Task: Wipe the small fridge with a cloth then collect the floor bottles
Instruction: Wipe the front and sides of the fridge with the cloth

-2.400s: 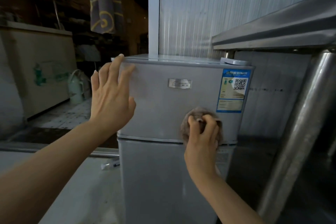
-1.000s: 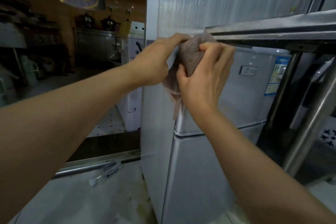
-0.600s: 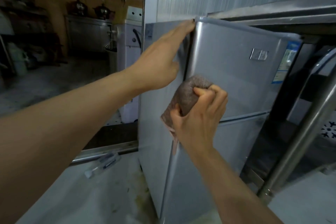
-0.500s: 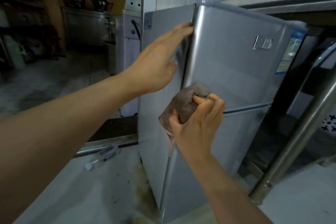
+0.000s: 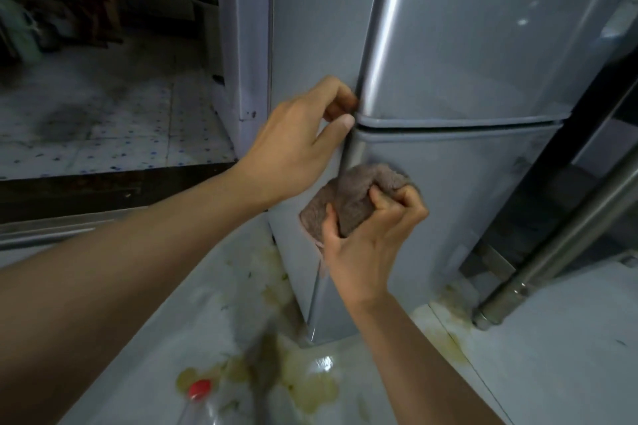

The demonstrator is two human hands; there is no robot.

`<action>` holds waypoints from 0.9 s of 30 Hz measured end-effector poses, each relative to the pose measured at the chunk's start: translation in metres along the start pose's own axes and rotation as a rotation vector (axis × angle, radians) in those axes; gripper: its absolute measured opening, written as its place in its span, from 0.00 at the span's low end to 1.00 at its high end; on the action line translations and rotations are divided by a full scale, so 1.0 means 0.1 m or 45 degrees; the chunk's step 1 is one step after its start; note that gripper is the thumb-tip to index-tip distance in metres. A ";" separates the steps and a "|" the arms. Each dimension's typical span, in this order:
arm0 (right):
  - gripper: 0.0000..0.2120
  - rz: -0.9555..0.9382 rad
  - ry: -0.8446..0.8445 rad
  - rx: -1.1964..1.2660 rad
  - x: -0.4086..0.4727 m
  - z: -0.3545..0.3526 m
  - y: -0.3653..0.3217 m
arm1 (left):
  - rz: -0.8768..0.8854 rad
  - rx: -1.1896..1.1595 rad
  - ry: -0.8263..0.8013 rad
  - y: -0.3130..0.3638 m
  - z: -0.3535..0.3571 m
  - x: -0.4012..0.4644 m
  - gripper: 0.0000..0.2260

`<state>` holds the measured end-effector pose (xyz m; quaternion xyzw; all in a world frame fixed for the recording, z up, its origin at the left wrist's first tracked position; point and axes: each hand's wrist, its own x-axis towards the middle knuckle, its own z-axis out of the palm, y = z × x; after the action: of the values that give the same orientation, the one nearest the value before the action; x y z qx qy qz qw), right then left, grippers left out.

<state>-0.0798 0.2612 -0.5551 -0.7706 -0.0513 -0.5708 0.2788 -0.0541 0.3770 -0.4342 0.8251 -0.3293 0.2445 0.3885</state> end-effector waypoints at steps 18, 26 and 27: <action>0.26 0.457 -0.247 0.118 -1.51 0.11 0.43 | -0.136 0.021 -0.275 -0.52 0.62 -0.78 0.09; 0.24 0.795 -0.481 -0.074 -1.98 0.14 0.50 | -0.248 0.060 -0.347 -0.73 0.90 -1.10 0.09; 0.24 0.849 -0.498 -0.098 -2.02 0.16 0.50 | -0.263 0.060 -0.367 -0.76 0.92 -1.14 0.09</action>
<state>-0.1158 0.2757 -0.7605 -0.8492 0.1713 -0.2926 0.4049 -0.0608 0.3796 -0.5993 0.8899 -0.2892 0.0901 0.3409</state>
